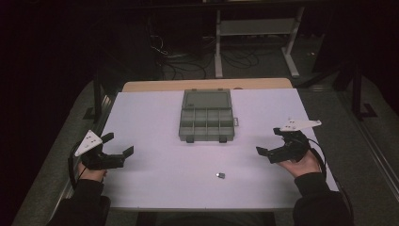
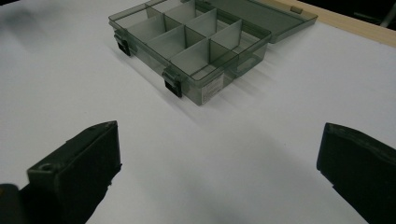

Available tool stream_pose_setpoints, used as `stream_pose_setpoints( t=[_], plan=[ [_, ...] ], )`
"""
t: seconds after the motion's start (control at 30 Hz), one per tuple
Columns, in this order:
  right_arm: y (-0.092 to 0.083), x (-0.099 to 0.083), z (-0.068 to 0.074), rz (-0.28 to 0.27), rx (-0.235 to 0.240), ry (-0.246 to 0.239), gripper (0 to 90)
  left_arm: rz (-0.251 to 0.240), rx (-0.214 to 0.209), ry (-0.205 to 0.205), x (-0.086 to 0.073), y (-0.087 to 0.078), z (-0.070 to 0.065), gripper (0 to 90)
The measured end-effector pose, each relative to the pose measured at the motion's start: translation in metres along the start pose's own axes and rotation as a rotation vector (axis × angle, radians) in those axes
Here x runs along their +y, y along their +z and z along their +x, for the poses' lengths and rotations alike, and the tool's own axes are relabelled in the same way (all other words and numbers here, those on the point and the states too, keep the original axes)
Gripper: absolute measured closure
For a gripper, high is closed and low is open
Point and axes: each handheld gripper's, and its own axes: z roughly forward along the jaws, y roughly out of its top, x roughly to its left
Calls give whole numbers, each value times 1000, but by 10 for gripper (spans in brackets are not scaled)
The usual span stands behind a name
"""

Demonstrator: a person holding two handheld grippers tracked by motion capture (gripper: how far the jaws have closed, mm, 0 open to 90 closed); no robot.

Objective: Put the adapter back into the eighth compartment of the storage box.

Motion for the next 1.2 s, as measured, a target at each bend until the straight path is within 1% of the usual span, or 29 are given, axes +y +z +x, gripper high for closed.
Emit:
stream_pose_setpoints(
  t=[0.23, 0.33, 0.37, 0.47, 0.53, 0.73, 0.83, 1.0, 1.2],
  plan=[
    [2, 4, 2, 4, 8, -16, 0, 4, -3, 2, 0, 0, 0, 0],
    [5, 7, 5, 30, 25, -18, 0, 4, -2, 4, 0, 0, 0, 0],
    [6, 8, 7, 34, 25, -32, 0, 4, -2, 4, 0, 0, 0, 0],
    [6, 9, 9, 35, 27, -38, 0, 4, -2, 4, 0, 0, 0, 0],
    [9, 13, 12, 38, 34, -54, 0, 5, -2, 4, 0, 0, 0, 0],
    [10, 14, 14, 42, 36, -63, 0, 6, -2, 5, 0, 0, 0, 0],
    [13, 18, 17, 52, 49, -79, 0, 9, 1, 12, 0, 1, 0, 0],
    [14, 24, 21, 52, 57, -92, 0, 13, 0, 21, 0, 1, -1, 0],
    [21, 29, 25, 67, 70, -116, 0, 13, 1, 21, 0, 2, -1, 0]
  ],
)
